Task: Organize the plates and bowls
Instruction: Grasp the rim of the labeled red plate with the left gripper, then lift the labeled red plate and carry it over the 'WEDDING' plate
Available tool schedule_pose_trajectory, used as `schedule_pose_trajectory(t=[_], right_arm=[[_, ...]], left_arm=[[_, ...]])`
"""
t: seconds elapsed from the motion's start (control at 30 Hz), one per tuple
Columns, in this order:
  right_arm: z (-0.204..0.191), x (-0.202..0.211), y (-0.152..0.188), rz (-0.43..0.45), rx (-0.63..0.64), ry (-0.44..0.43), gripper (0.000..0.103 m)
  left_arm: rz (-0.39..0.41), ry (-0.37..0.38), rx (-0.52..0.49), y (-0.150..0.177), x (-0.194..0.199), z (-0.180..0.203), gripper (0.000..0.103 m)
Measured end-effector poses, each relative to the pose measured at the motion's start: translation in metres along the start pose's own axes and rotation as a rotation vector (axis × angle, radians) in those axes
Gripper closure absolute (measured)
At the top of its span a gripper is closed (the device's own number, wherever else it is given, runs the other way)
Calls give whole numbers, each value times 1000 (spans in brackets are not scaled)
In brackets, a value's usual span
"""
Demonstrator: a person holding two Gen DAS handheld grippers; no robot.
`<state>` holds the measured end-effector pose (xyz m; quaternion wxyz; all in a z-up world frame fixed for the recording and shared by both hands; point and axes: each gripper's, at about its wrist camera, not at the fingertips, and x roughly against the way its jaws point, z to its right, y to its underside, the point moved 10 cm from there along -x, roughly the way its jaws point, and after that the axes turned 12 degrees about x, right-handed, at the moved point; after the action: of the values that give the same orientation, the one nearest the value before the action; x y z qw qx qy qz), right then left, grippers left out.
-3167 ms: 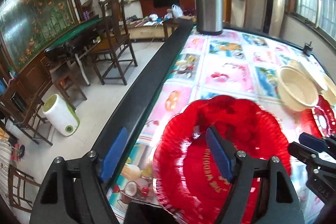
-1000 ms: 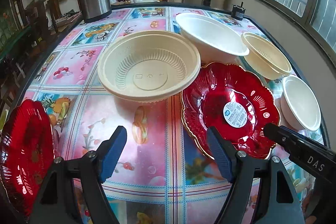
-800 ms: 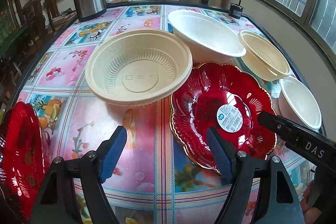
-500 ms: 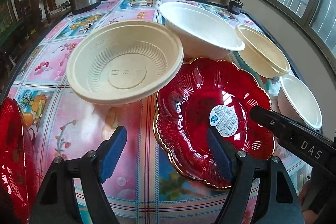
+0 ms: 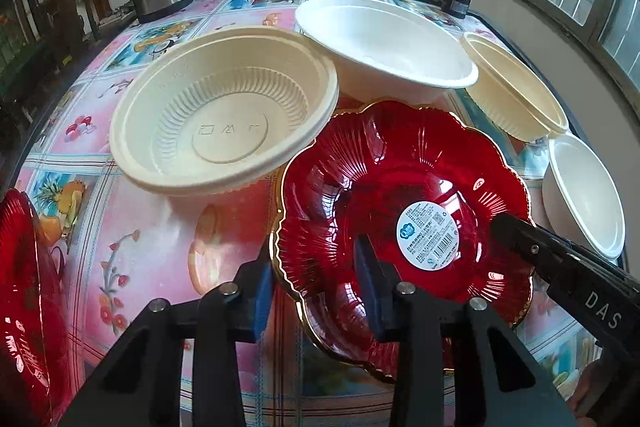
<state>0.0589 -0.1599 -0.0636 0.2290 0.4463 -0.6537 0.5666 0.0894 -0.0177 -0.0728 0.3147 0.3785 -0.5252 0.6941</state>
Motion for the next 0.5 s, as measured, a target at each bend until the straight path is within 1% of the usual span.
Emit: schedule_pose_trajectory(t=[0.03,0.07,0.13,0.2,0.3,0.5], right_arm=[[1,1,0,3,-7,-5,80],[2,2,0,7,-11,-5,80],[1,4,3,14,-5,10,80],[0,10,4,44,-14,22,80],[-6,13,14,34,34,69,80],[-17,27,24,59,65,93,80]], left_arm=[[-1,2,1,0,1,-1,72],[-2,4,1,1,1,-2,73],[-8,10,2,5,4,-3,73],[-3,10,-3,8,8,-4,74],[10,1,0,10,14,-9,77],[12,10,7,15,23,-16,77]])
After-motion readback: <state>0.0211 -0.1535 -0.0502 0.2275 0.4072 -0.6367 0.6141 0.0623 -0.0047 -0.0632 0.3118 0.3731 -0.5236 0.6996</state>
